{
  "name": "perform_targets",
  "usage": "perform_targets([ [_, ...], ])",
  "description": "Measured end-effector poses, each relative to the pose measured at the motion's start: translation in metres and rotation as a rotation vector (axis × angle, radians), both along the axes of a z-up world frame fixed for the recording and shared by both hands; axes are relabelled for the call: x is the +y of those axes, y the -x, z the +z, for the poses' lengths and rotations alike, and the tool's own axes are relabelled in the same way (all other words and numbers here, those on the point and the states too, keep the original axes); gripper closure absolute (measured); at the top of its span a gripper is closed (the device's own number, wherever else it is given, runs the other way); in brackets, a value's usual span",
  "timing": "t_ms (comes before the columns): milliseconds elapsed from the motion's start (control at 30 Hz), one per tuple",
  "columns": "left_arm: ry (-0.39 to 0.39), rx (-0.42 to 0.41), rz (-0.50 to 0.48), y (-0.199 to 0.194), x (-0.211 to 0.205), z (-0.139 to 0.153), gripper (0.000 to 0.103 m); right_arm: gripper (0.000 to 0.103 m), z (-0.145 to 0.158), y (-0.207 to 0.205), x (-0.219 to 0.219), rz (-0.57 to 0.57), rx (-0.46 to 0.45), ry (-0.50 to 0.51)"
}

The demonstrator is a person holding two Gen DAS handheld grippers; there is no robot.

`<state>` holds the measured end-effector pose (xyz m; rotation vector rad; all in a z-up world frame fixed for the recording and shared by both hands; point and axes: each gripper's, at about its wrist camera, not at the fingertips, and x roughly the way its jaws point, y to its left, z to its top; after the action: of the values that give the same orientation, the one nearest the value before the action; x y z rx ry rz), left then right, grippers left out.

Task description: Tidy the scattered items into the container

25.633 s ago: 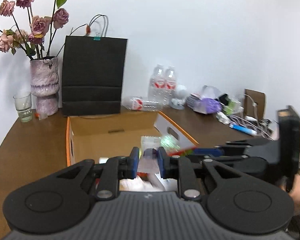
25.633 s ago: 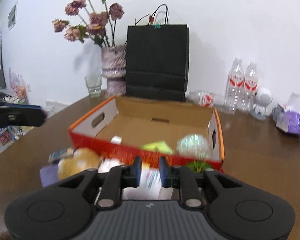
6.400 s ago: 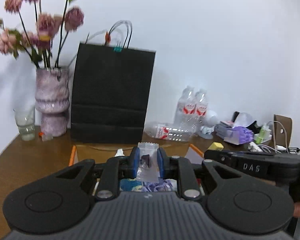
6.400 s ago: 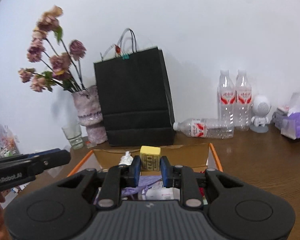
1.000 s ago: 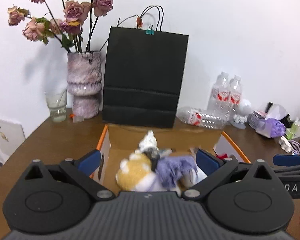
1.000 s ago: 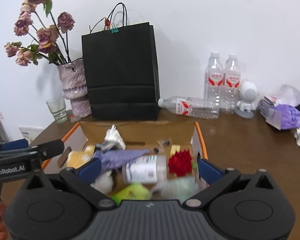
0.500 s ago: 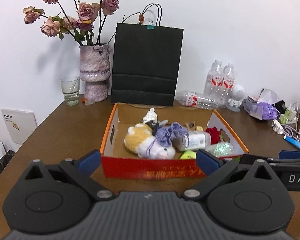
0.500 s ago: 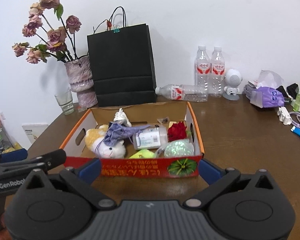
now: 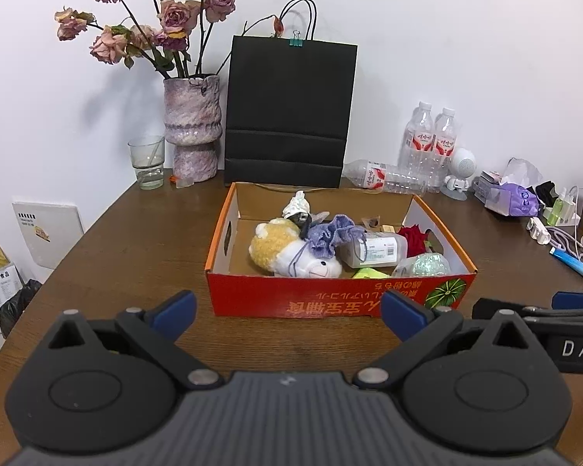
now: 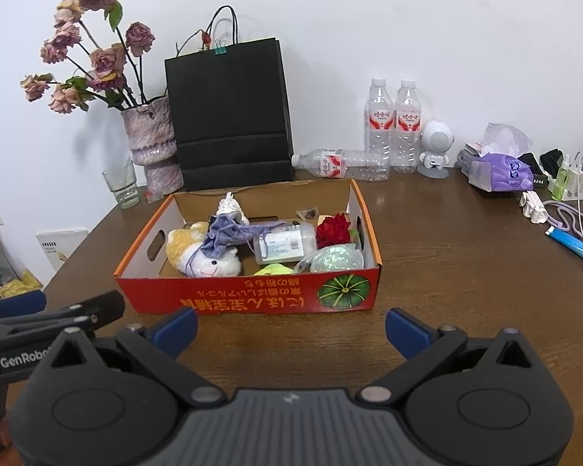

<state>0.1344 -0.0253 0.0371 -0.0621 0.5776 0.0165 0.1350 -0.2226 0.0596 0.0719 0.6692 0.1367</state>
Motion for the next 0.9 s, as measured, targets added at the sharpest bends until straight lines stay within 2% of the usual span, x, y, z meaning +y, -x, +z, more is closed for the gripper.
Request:
perform_targets([
  [900,0.001,0.038,0.007,0.0008,0.0035,-0.0033,0.0,0.0,0.0015,0.0044,0.0046,-0.004,0.009,0.033],
])
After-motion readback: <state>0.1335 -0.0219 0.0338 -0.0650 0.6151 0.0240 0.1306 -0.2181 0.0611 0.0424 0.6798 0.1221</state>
